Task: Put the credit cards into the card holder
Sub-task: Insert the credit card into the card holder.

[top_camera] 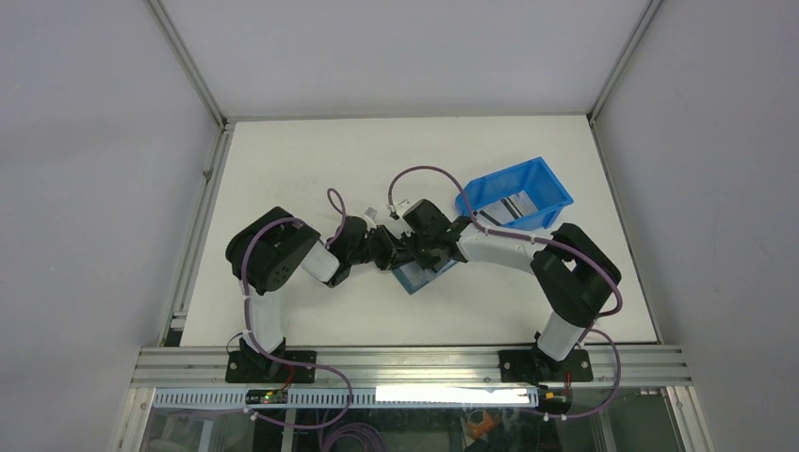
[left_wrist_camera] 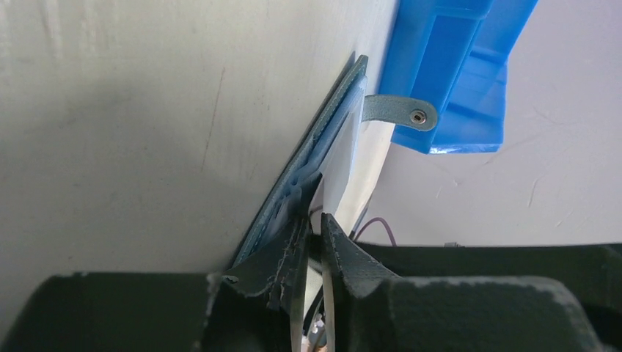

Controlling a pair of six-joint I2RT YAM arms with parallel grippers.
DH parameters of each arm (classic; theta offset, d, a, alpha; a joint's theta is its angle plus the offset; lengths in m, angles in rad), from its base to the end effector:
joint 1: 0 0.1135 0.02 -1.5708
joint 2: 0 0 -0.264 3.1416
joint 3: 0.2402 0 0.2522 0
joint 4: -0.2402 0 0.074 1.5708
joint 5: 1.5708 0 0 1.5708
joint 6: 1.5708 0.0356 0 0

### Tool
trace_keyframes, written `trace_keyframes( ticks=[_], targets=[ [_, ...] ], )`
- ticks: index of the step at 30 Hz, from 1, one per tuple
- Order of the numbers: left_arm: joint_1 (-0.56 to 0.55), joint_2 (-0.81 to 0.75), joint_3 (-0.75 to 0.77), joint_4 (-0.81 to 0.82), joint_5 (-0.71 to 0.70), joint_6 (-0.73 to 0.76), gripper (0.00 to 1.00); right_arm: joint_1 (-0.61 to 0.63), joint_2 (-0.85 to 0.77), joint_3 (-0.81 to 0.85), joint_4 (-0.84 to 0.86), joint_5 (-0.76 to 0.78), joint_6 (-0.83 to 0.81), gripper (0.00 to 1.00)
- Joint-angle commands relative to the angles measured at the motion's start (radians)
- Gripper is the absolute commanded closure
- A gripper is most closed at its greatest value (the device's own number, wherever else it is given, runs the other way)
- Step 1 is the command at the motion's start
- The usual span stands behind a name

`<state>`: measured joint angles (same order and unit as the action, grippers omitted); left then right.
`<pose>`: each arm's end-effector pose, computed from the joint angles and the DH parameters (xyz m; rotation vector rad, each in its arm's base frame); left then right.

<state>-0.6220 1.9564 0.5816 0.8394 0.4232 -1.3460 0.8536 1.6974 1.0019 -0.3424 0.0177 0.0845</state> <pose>0.2494 -0.1968 0.0752 -0.5965 2.4349 -1.4761 0.2210 0.2524 0.1701 -0.9852 2.4514 0.3051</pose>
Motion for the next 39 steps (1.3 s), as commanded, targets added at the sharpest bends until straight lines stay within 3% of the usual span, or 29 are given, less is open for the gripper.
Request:
trace_keyframes(
  ticks=[1,11,14,17,19,22,26,29,34,38,39],
  targets=[
    [-0.001,0.03,-0.003,-0.059,0.004,0.017,0.84,-0.007,0.022,0.053,0.005,0.148,-0.023,0.91],
    [-0.001,0.016,-0.002,-0.059,0.002,0.021,0.78,-0.01,0.031,0.088,-0.035,0.184,-0.046,0.84],
    [0.001,-0.024,-0.009,-0.059,-0.01,0.028,0.77,-0.03,-0.027,0.095,-0.066,0.035,-0.056,0.82],
    [0.005,-0.101,-0.012,-0.101,-0.029,0.051,0.75,-0.078,-0.085,0.127,-0.163,-0.226,-0.144,0.75],
    [0.006,-0.179,-0.005,-0.168,-0.046,0.084,0.74,-0.13,-0.119,0.147,-0.249,-0.372,-0.26,0.69],
    [0.007,-0.295,0.009,-0.311,-0.078,0.162,0.72,-0.221,-0.163,0.151,-0.337,-0.553,-0.356,0.52],
    [0.007,-0.475,0.016,-0.537,-0.157,0.281,0.68,-0.299,-0.225,0.12,-0.351,-0.616,-0.394,0.44],
    [0.007,-0.643,0.034,-0.747,-0.239,0.407,0.65,-0.323,-0.255,0.076,-0.301,-0.606,-0.385,0.31],
    [0.007,-0.975,0.057,-1.099,-0.449,0.576,0.47,-0.327,-0.201,0.059,-0.272,-0.514,-0.375,0.26],
    [0.007,-1.243,-0.056,-1.176,-0.598,0.497,0.05,-0.327,-0.125,0.113,-0.275,-0.408,-0.333,0.26],
    [0.009,-1.299,-0.105,-1.167,-0.617,0.446,0.01,-0.326,-0.103,0.126,-0.281,-0.389,-0.327,0.26]
  ],
)
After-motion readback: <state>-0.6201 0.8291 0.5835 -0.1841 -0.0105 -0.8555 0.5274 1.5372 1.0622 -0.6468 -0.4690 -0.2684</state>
